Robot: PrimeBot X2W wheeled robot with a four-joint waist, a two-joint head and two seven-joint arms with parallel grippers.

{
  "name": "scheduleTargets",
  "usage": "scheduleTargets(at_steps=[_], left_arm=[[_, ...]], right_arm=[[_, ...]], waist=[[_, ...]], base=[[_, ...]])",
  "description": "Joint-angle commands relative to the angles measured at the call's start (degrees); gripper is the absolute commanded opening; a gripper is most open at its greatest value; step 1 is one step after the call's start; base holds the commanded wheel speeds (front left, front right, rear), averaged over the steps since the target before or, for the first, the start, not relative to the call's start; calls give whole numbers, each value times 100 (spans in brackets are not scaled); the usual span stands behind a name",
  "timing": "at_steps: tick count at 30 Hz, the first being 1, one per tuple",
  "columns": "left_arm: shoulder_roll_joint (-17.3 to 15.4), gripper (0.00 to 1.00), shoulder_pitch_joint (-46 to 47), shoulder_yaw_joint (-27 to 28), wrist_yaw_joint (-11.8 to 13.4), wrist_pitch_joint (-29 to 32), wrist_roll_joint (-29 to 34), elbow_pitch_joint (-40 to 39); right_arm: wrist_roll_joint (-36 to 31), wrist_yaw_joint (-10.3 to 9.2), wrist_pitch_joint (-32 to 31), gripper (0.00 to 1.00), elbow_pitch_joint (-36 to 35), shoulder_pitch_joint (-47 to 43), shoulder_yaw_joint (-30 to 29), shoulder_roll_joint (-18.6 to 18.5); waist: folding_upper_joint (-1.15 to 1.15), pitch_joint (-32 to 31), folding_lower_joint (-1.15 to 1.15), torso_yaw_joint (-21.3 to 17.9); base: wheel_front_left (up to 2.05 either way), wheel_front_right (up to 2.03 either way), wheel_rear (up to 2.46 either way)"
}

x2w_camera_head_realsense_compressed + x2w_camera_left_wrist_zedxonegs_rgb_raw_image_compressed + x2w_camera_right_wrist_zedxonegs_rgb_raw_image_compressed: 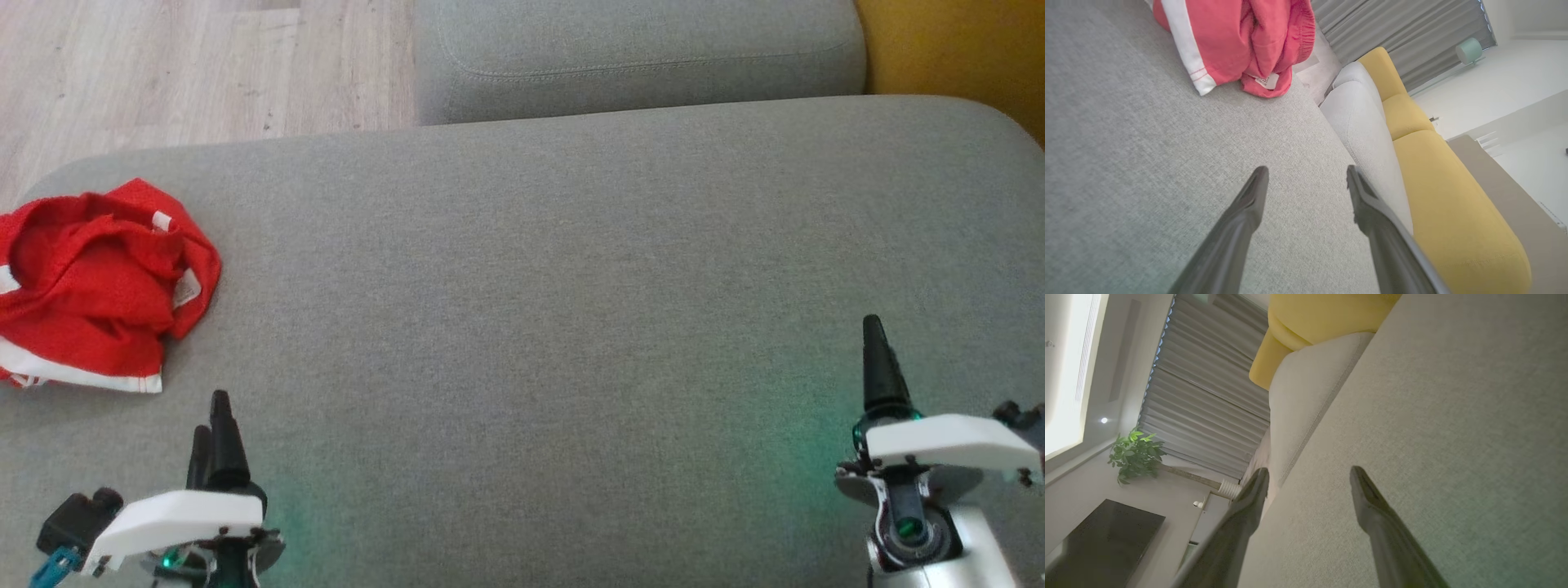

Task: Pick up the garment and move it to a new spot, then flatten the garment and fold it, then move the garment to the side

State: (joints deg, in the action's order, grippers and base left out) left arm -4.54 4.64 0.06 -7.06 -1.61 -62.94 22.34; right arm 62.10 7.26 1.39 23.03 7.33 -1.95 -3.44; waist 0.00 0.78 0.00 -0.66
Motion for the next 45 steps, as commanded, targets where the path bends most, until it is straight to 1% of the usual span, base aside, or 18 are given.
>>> scheduleTargets(at_steps=[1, 17, 31, 45], left_arm=[[-139, 100, 362, 61, -16, -58, 183, -135], [-258, 100, 521, -79, -22, -328, 1286, 18], [-289, 100, 723, -68, -27, -563, 2246, 248], [-330, 100, 844, -19, -31, -781, 3205, 481]], right_arm=[[-181, 10, 74, 100, -179, 380, 89, -118], [-1302, 13, 345, 100, 26, 639, 301, -176], [-2232, 15, 581, 100, 326, 989, 546, -245], [-3134, 17, 801, 100, 583, 1211, 671, -296]], waist=[[0, -1, 0, -2], [0, 27, 0, -21], [0, 112, 0, -31], [0, 131, 0, -80]], base=[[0, 0, 0], [0, 0, 0], [0, 0, 0], [0, 0, 0]])
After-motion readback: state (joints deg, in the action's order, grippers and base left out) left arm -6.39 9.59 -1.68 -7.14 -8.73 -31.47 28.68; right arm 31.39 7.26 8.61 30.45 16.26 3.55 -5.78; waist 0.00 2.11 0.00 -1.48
